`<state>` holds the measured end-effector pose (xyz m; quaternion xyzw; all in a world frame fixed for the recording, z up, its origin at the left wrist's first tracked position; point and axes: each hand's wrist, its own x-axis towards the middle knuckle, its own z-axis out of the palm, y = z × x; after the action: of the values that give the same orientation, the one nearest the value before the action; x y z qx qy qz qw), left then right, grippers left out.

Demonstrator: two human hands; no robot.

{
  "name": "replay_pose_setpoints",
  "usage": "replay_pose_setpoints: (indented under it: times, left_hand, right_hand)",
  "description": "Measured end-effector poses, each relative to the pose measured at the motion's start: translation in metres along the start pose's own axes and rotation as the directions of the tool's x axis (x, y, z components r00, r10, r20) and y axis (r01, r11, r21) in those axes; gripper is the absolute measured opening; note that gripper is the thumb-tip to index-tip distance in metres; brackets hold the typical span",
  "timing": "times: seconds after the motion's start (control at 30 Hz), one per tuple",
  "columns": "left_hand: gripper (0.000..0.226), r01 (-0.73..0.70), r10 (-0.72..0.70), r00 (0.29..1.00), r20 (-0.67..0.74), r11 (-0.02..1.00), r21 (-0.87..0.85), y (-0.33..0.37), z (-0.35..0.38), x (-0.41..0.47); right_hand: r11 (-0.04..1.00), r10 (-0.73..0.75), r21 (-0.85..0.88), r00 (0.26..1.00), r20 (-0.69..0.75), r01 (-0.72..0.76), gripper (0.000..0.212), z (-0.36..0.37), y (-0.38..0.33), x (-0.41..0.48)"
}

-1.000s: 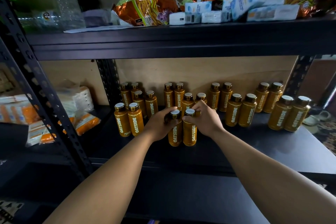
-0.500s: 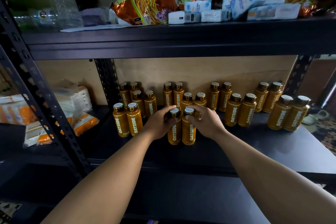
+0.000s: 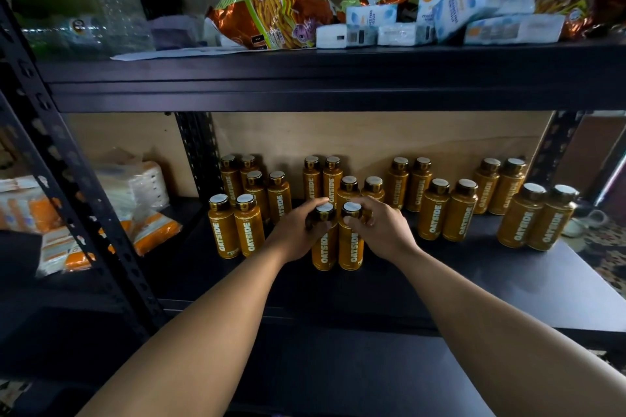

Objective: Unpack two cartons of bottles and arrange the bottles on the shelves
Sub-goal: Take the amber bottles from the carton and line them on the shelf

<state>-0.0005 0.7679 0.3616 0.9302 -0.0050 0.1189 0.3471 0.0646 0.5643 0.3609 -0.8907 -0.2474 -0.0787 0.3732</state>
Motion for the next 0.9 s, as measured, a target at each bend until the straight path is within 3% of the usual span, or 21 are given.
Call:
replay_pose_setpoints:
  times: [0.9]
  left_hand:
    - [0.059,0.034,-0.034,0.999,0.036,0.999,0.0,0.004,-0.01,0.009]
  right_hand:
    - [1.0,-0.007,-0.014,0.998,0.057,0.008,0.056,-0.001,0.001,0.014]
